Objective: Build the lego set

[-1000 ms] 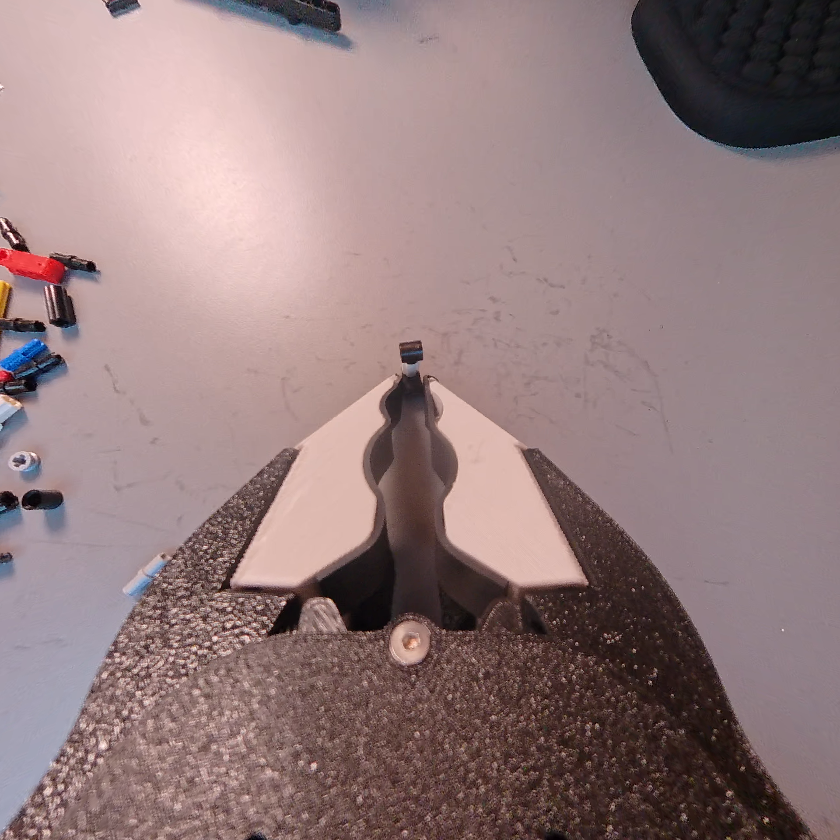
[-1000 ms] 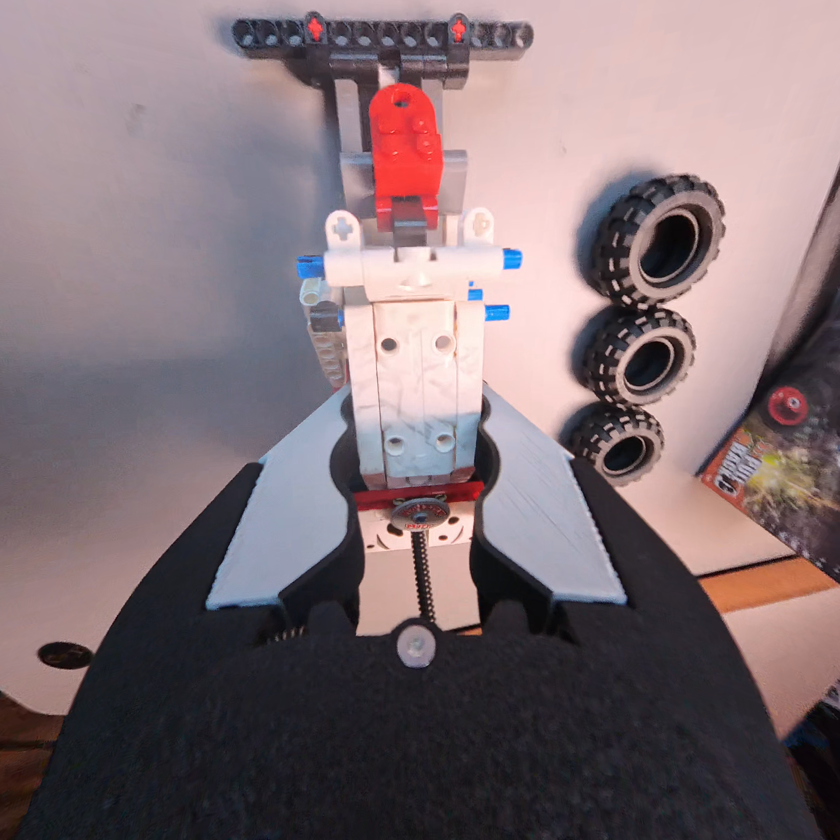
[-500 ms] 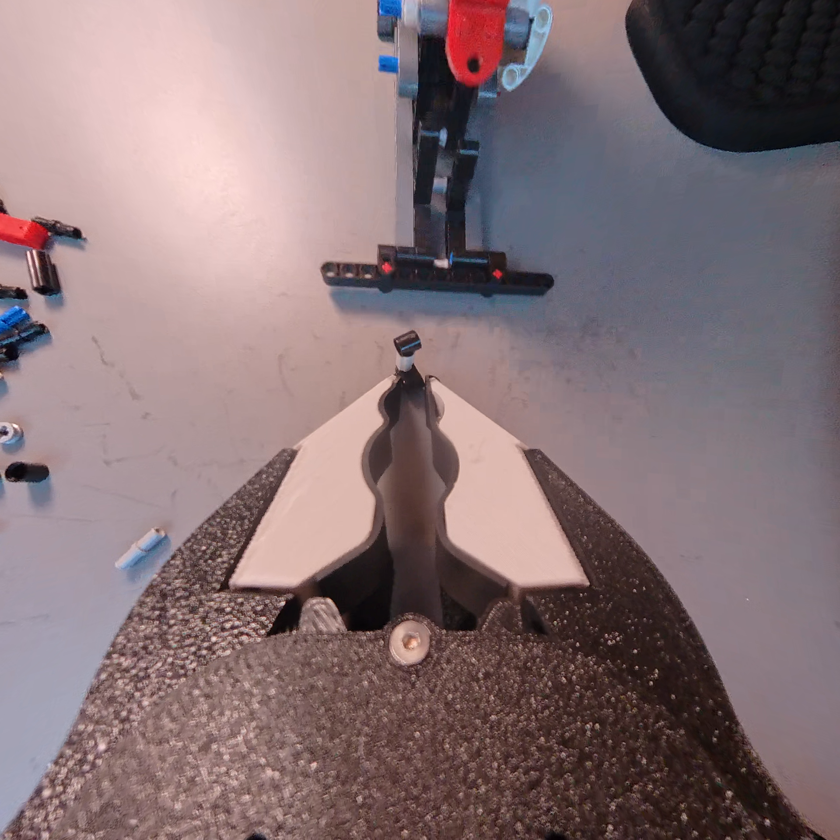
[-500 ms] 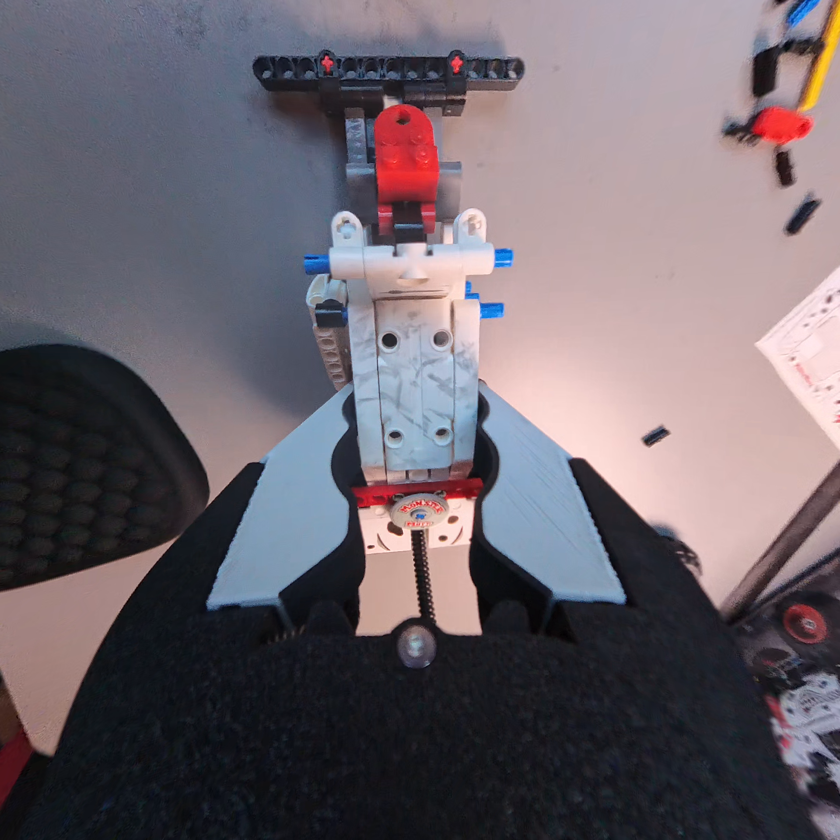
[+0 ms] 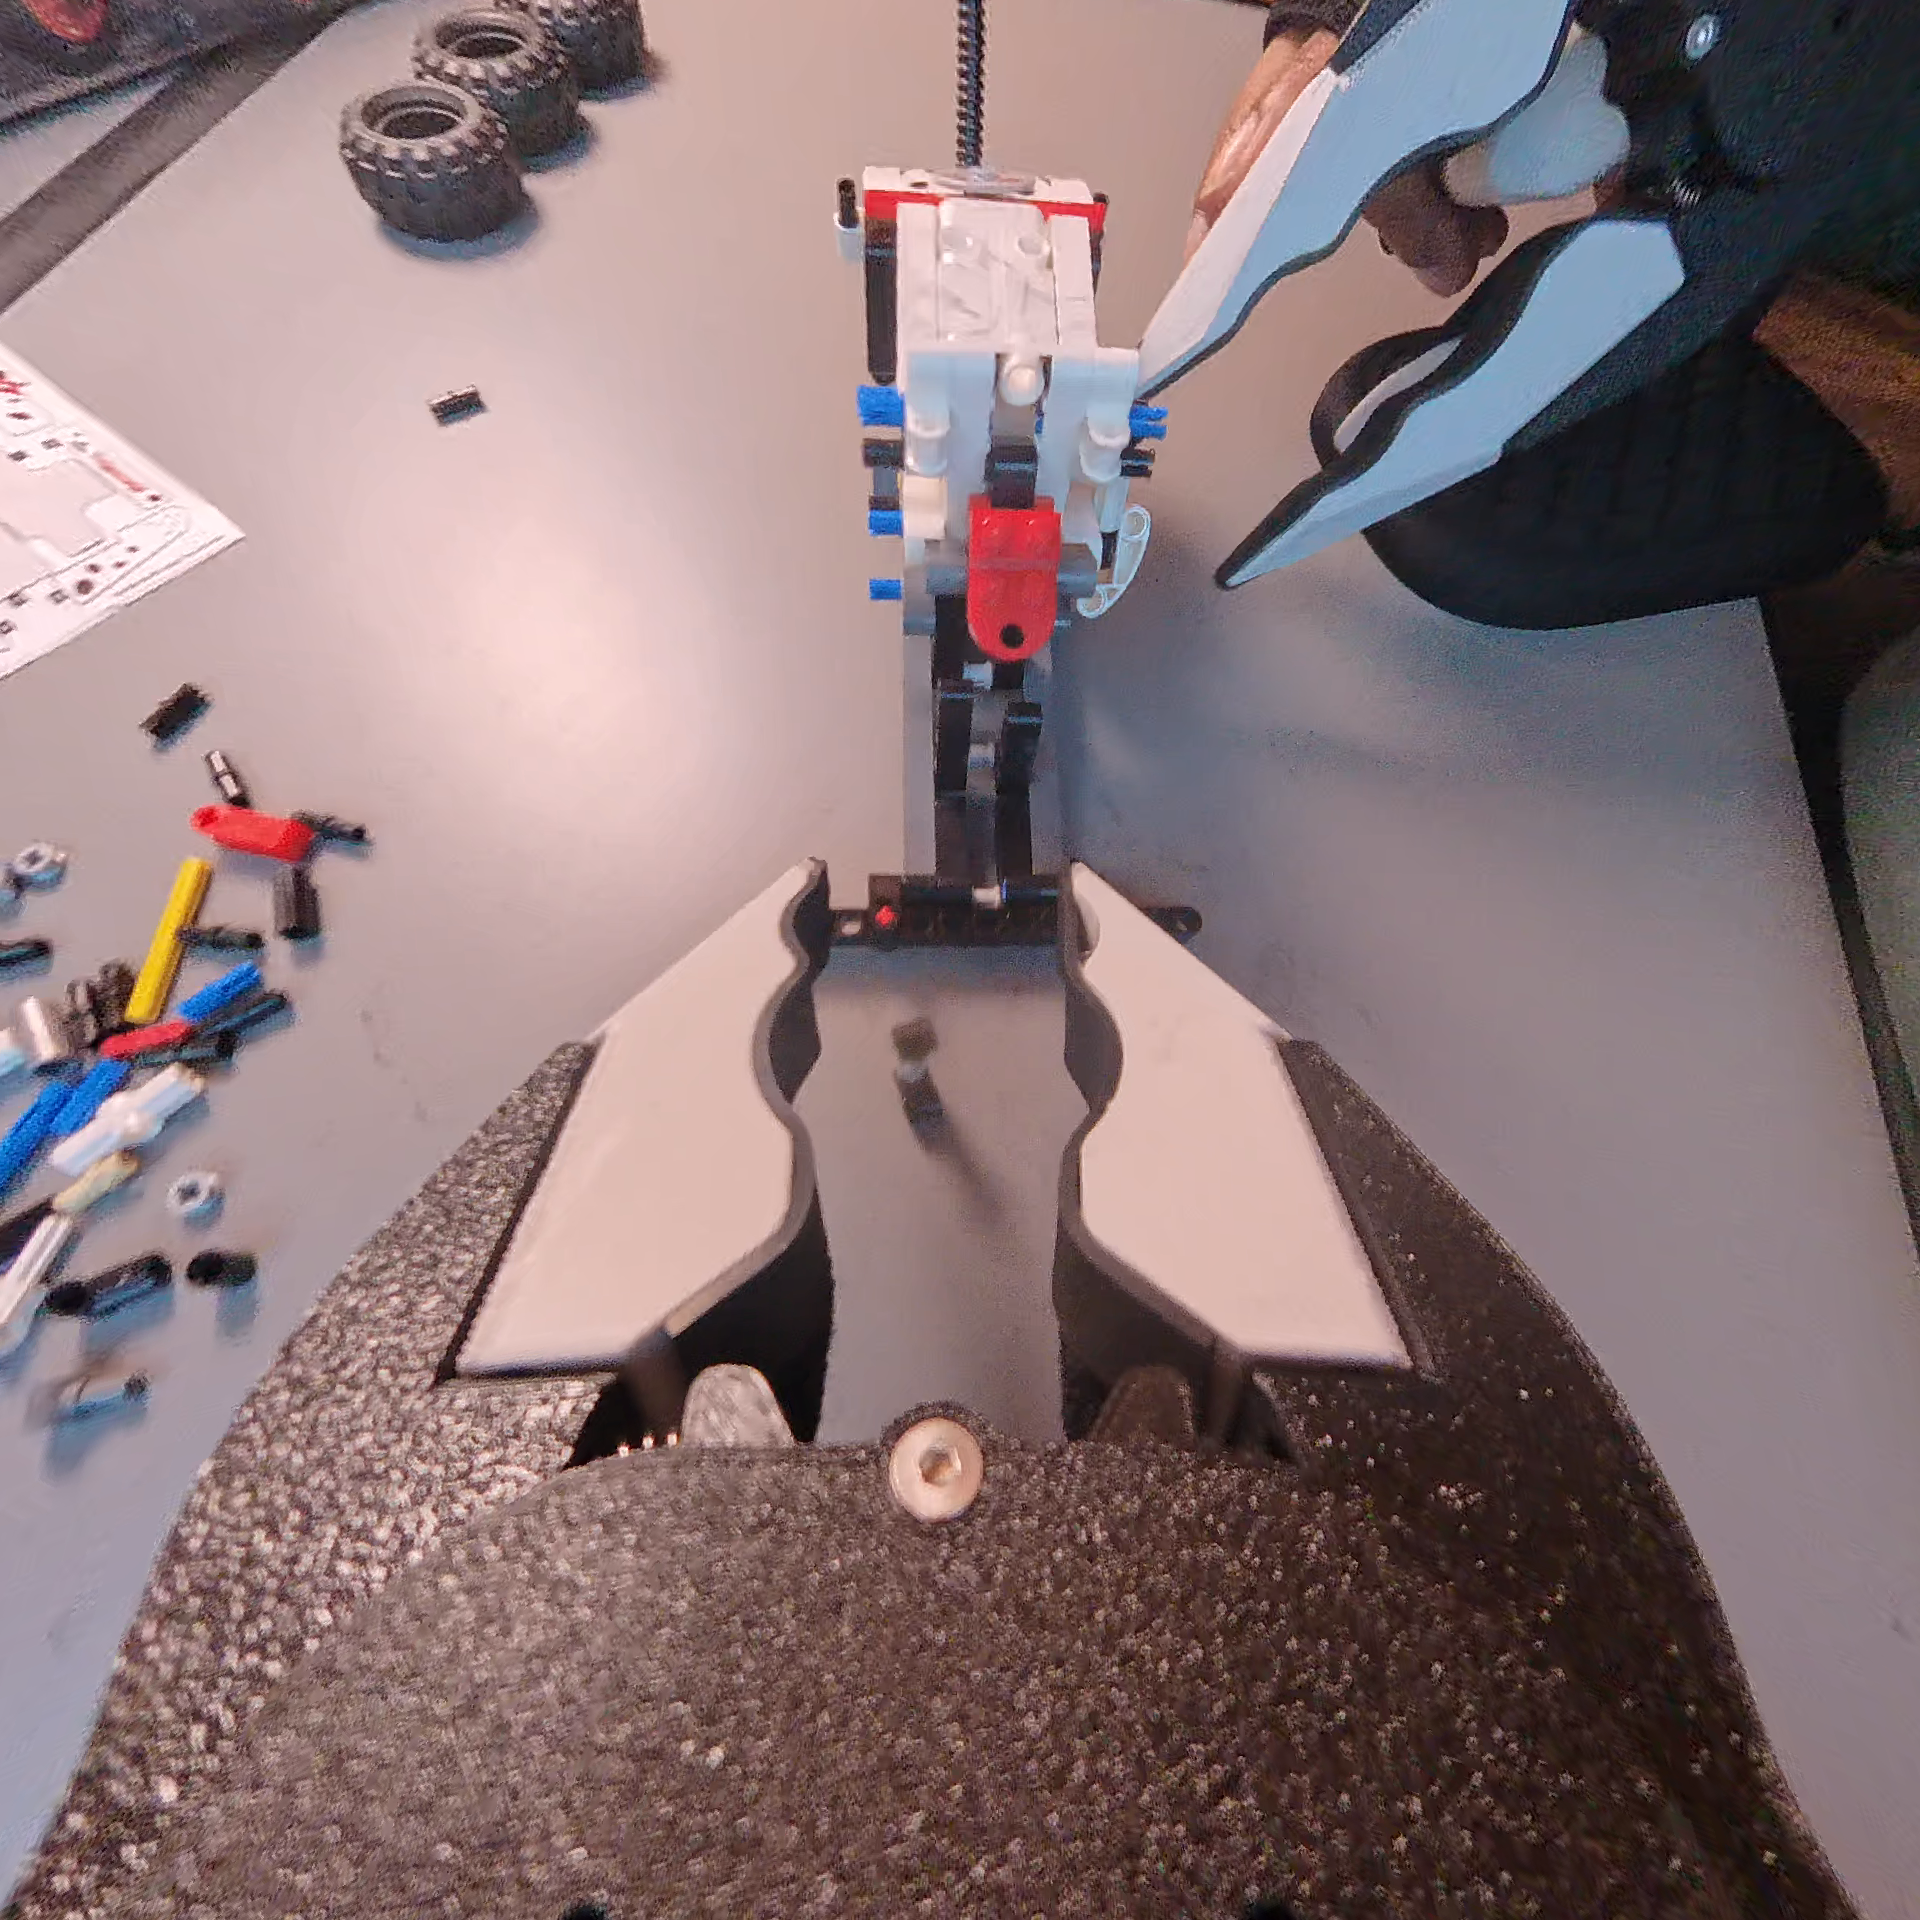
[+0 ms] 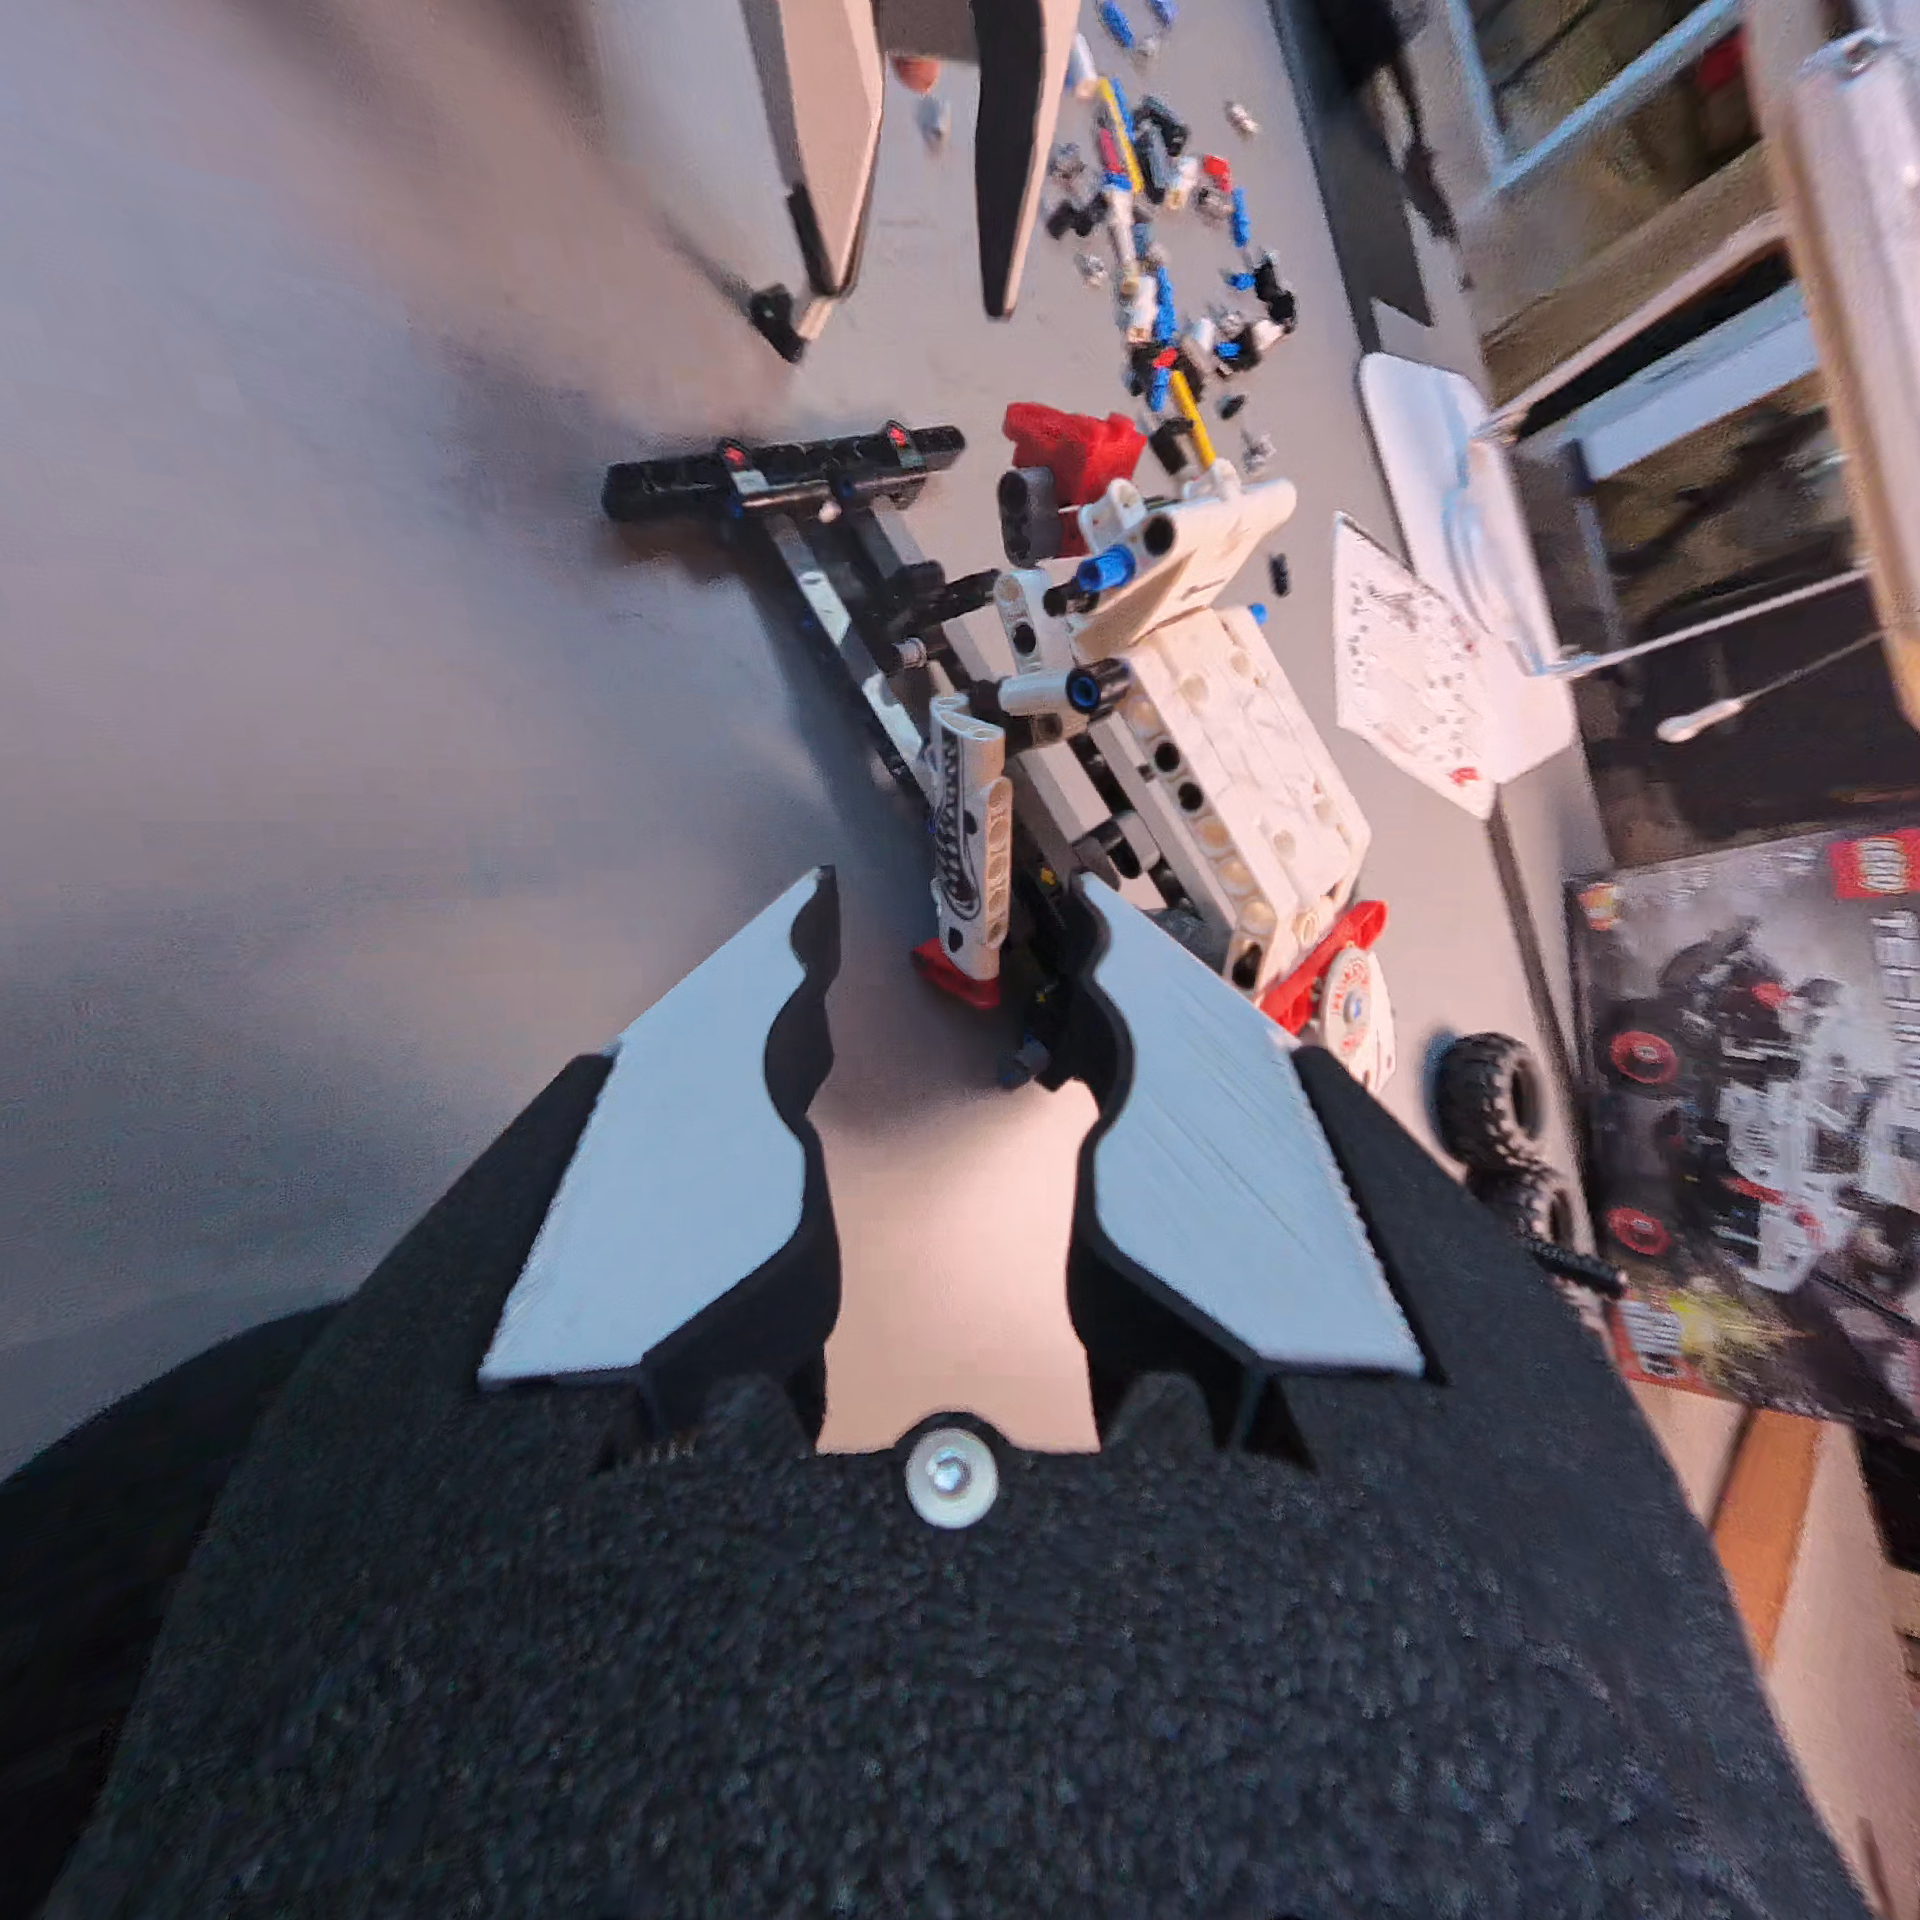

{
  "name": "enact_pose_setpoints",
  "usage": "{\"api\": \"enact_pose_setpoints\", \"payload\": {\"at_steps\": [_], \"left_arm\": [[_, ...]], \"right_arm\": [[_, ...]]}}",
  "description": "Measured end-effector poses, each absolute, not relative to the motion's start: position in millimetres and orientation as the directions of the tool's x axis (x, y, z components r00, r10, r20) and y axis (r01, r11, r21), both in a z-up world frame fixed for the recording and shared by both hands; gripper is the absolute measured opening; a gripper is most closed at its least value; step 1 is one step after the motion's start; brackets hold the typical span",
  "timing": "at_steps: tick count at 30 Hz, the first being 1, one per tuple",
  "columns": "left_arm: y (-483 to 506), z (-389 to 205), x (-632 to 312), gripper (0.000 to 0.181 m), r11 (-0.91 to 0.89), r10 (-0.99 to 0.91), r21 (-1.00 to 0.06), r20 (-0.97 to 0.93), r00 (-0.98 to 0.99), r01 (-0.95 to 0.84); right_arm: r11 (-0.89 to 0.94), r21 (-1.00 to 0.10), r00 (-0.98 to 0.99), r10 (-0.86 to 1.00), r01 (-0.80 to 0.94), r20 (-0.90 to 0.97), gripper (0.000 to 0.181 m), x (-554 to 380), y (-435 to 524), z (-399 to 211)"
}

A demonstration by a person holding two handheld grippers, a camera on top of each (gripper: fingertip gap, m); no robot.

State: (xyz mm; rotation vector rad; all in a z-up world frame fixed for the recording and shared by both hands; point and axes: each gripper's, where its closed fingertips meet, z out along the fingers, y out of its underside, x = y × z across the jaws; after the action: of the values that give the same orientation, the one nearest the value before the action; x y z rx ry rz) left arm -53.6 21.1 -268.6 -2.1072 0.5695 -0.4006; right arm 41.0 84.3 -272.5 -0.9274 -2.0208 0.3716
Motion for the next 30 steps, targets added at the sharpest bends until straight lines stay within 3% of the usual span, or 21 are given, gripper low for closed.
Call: {"api": "enact_pose_setpoints", "payload": {"at_steps": [5, 9, 11, 18, 30], "left_arm": [[52, -300, -30, 0.055, -0.571, -0.554, -0.743, 0.036, 0.832, -0.348], [52, -317, -26, 0.055, -0.612, -0.570, -0.675, 0.017, 0.821, -0.411], [51, -317, -24, 0.045, -0.596, -0.583, -0.682, 0.005, 0.812, -0.424], [50, -318, -23, 0.045, -0.589, -0.582, -0.697, 0.015, 0.813, -0.409], [50, -318, -24, 0.045, -0.589, -0.567, -0.709, 0.022, 0.823, -0.387]], "right_arm": [[0.792, -0.439, -0.286, 0.578, 0.424, 0.764, 0.039, 22, 86, -279], [0.894, -0.227, -0.314, 0.359, 0.387, 0.879, 0.024, 16, 91, -282], [0.926, -0.128, -0.361, 0.262, 0.354, 0.895, 0.025, 16, 92, -281], [0.946, 0.258, -0.574, -0.103, 0.196, 0.812, 0.022, 15, 92, -276], [0.957, 0.210, -0.497, -0.085, 0.200, 0.864, 0.024, 12, 94, -274]]}}
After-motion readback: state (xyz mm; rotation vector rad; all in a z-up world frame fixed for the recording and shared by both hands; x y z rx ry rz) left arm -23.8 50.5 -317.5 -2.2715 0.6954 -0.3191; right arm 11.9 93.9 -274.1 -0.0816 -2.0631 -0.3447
